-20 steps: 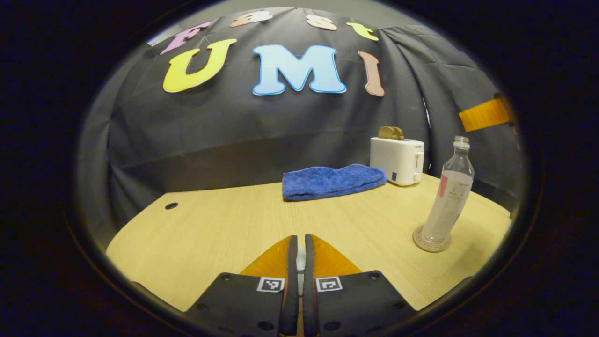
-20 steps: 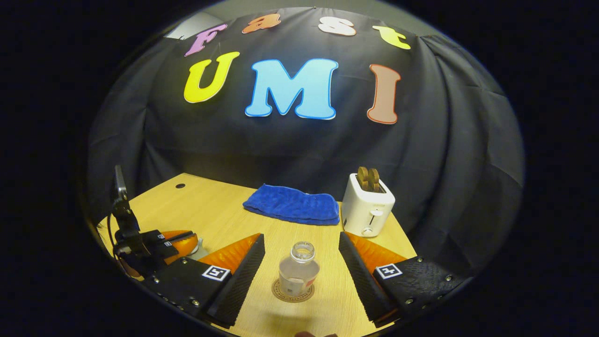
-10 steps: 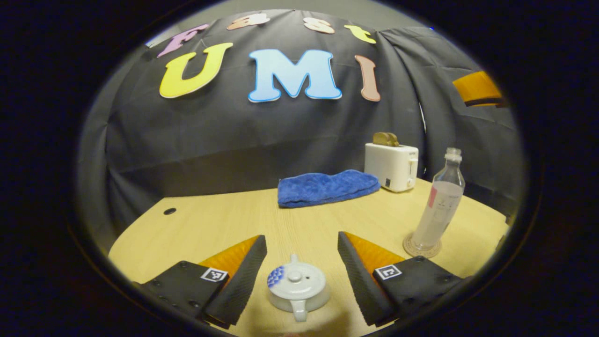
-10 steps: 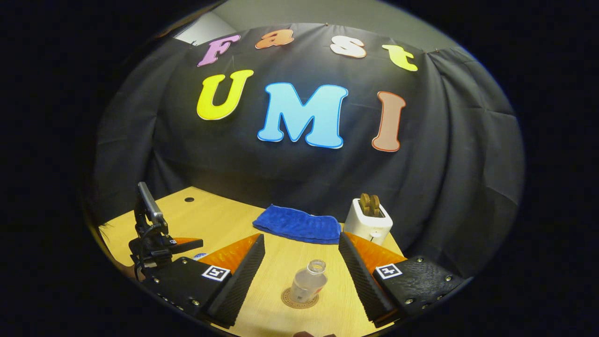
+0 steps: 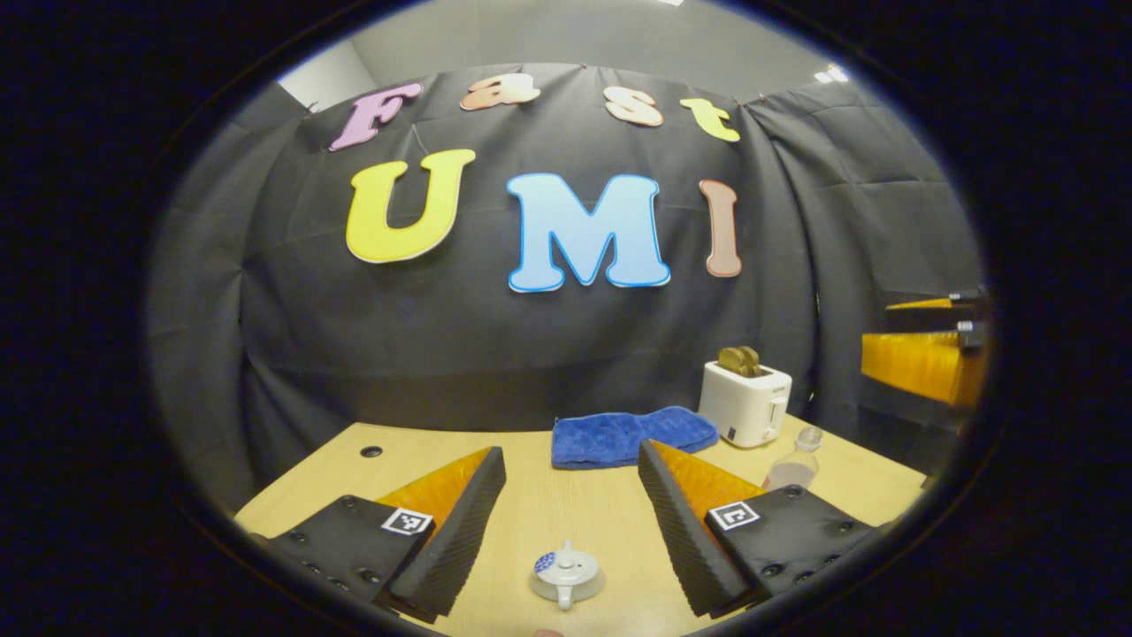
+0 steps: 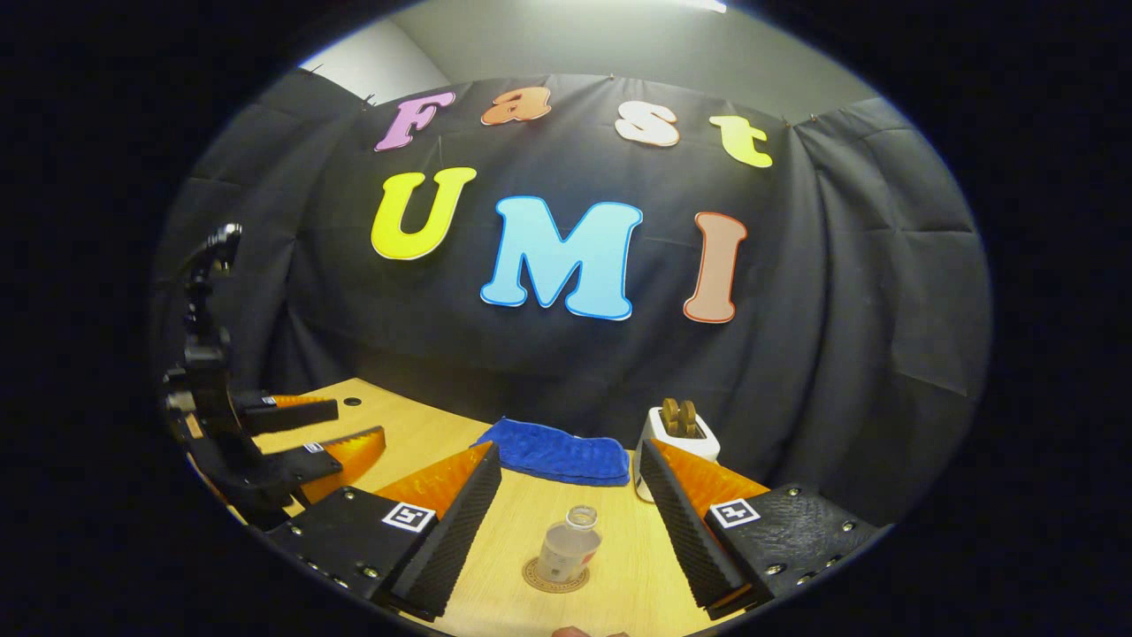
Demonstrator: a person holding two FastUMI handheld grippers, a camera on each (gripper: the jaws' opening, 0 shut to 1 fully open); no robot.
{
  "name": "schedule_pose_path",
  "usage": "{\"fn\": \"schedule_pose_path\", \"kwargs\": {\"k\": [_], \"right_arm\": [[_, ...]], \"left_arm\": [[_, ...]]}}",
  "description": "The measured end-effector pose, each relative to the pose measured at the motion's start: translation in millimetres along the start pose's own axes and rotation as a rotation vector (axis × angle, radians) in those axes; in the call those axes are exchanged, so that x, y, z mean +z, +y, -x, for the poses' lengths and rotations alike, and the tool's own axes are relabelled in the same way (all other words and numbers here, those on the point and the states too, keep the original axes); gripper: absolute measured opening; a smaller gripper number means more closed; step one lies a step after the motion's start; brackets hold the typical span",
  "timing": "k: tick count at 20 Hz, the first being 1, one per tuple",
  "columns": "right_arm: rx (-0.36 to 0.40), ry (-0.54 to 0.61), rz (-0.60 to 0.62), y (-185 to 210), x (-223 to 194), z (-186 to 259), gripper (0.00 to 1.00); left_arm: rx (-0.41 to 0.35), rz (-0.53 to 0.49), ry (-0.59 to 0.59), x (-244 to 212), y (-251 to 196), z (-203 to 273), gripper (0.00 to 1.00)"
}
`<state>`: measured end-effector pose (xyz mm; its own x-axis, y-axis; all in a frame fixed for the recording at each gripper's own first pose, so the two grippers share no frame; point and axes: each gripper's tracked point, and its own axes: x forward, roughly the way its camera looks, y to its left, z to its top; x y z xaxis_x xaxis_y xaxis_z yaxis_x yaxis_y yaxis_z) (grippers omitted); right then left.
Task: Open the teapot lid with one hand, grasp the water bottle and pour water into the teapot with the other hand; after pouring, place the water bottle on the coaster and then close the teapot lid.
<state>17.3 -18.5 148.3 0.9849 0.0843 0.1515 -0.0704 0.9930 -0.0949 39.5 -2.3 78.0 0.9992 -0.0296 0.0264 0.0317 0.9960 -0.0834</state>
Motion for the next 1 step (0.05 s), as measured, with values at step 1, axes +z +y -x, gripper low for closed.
{"fn": "schedule_pose_path", "kwargs": {"k": [1], "right_arm": [[0.005,-0.002,0.007,0.2,0.8,3.2,0.97]], "left_arm": [[0.012,0.01,-0.008,10.4,-0.1,7.7,1.0]]}}
